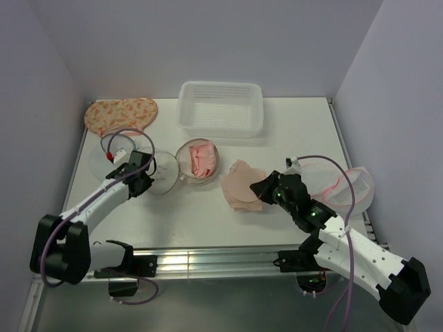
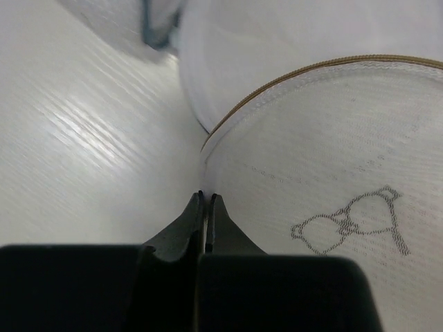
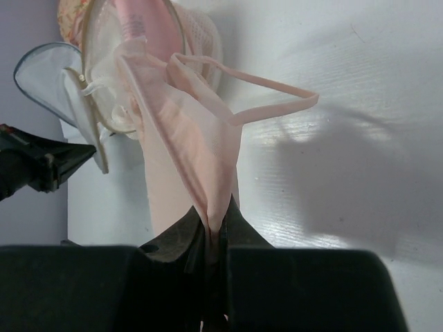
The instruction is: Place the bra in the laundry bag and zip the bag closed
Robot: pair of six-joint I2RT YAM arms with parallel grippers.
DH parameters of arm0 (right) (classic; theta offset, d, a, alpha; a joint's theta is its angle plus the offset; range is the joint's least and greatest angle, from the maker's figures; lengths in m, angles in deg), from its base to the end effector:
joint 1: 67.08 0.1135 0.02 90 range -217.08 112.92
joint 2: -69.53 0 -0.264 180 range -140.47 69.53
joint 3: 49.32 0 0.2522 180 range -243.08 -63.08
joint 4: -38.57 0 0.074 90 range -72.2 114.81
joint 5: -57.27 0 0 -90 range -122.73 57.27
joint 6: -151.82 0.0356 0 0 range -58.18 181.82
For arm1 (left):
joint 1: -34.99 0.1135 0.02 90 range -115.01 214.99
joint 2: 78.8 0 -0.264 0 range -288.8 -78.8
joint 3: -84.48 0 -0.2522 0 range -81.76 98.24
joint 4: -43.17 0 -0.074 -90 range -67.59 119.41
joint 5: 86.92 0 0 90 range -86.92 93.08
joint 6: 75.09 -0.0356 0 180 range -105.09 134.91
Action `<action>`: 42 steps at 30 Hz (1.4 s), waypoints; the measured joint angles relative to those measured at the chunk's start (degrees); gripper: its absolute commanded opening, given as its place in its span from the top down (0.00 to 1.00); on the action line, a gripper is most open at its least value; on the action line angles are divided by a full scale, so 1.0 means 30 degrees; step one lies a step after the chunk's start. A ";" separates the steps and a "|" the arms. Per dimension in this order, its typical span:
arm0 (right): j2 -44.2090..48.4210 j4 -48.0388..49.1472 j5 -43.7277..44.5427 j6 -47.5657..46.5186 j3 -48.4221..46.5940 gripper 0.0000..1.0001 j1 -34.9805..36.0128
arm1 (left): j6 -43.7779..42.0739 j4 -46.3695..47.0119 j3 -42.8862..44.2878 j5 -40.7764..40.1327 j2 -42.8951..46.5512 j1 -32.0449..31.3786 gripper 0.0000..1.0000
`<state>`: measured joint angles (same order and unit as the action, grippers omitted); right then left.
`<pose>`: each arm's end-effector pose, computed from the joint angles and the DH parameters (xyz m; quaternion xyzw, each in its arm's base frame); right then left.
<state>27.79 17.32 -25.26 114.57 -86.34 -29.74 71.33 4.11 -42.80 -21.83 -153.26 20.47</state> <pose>0.1400 0.1010 0.2206 0.1477 0.8338 0.3353 0.4129 0.2316 -0.0445 0.1817 -0.3886 0.8630 0.0271 0.3216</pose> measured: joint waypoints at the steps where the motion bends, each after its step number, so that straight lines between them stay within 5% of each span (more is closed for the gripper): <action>1: 0.0146 -0.0153 0.0022 -0.0051 -0.0080 1.00 0.0000 | -0.0051 -0.0379 0.0138 0.0029 0.0648 -0.0517 1.00; 13: -0.1370 -0.0743 0.0313 -0.0984 -0.4379 1.00 -0.0058 | -0.1902 -0.3351 0.4182 0.0255 0.4014 -0.5209 1.00; 31: -1.4433 0.6360 -0.2565 -0.0444 -0.9559 1.00 0.0750 | -0.2419 -0.5552 0.3840 -0.0466 0.5770 -0.5406 1.00; 42: -1.8768 0.6098 -0.1479 -0.0874 -1.0870 1.00 0.1056 | -0.2412 -0.6339 0.3825 -0.0517 0.7031 -0.5421 1.00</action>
<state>-28.51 35.61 -29.70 111.95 -118.95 -26.57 64.10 -14.90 -31.32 -23.38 -132.17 4.20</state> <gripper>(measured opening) 0.089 0.024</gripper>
